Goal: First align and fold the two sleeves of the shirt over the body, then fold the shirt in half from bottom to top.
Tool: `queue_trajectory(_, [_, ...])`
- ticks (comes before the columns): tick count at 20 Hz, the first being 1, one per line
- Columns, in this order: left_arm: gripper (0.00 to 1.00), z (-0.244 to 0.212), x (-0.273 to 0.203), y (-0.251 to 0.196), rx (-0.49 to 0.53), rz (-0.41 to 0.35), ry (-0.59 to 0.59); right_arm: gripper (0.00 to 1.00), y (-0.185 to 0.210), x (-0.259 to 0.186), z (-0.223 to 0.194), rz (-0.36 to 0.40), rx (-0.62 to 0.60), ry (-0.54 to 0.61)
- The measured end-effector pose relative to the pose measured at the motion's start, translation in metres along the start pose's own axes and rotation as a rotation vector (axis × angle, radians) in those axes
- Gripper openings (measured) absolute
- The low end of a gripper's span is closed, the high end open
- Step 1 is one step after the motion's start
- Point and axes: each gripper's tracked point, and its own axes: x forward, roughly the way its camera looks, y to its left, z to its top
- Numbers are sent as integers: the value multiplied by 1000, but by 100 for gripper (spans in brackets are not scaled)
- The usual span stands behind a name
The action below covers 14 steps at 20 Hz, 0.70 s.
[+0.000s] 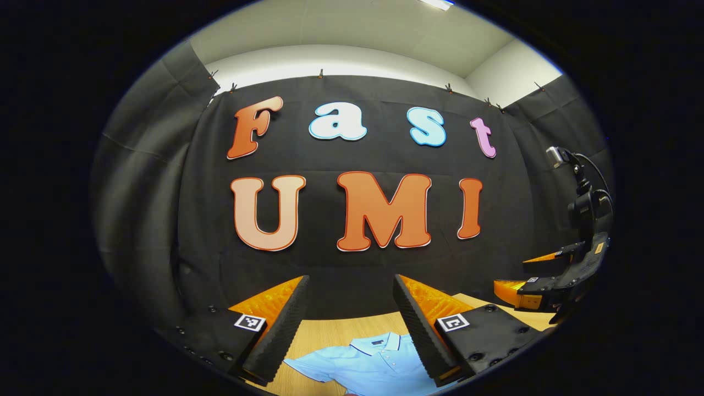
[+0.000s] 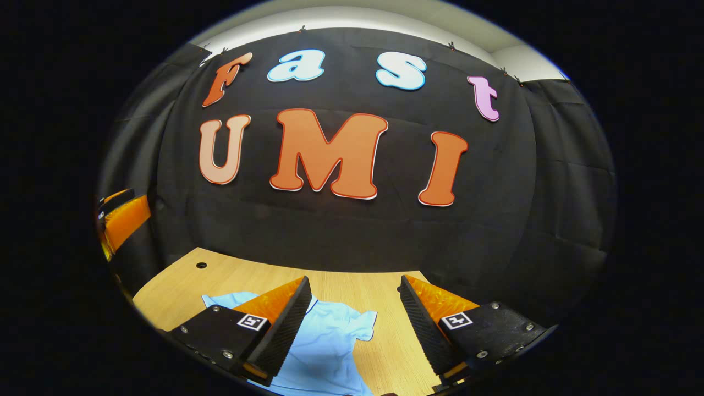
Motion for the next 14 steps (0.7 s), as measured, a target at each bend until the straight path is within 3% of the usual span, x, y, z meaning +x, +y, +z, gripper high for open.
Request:
queue_trajectory(5, [98, 7, 3, -3, 31, -10, -35, 99, 2, 20, -25, 27, -15, 75])
queue_trajectory(14, [98, 18, 9, -23, 109, 136, -59, 97, -16, 102, -111, 124, -53, 326])
